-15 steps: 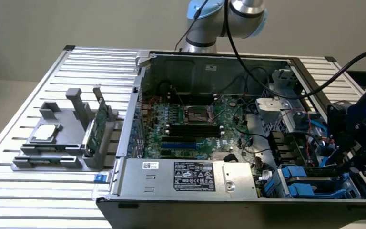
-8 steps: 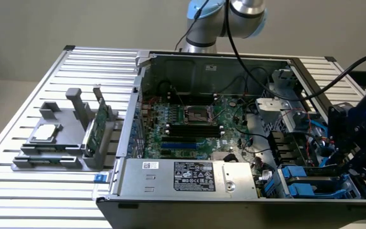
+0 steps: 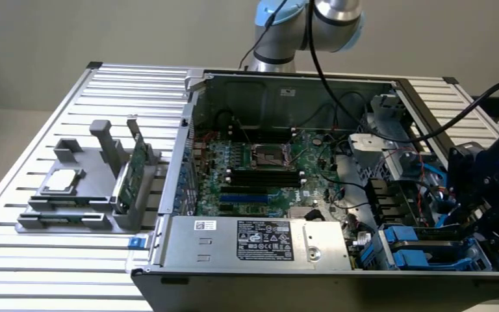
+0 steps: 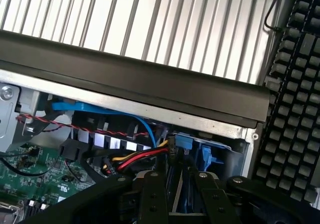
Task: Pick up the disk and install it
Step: 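Insert the first disk wire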
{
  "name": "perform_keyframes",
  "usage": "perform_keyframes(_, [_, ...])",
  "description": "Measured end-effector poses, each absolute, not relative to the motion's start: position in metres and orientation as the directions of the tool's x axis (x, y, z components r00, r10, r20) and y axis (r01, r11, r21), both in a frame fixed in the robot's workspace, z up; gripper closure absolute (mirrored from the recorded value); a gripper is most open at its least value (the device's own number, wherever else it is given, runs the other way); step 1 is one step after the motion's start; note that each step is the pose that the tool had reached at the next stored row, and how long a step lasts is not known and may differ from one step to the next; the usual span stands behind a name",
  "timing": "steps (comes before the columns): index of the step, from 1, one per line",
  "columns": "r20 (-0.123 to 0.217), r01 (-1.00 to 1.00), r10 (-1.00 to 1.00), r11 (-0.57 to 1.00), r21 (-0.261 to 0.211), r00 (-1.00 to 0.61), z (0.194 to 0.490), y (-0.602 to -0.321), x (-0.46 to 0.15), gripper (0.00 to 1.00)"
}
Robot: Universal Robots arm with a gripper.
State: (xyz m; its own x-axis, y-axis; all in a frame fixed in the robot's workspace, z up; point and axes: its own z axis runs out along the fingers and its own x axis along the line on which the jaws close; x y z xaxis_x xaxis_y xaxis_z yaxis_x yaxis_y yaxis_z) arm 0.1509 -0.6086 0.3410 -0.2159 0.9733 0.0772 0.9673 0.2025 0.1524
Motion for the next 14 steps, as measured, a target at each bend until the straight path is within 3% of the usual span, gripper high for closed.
perform_keyframes(6, [0.112, 0.967, 0.97, 0.197, 0.16, -0.216, 0.3378, -0.6099, 0.1509, 0.72])
perform_keyframes(8, [0.122, 0.967, 0.969, 0.195, 0.162, -0.216, 0.3365, -0.61, 0.1509, 0.81])
perform_keyframes(14, [0.133, 0.967, 0.967, 0.193, 0.163, -0.216, 0.3357, -0.6101, 0.1508, 0.84])
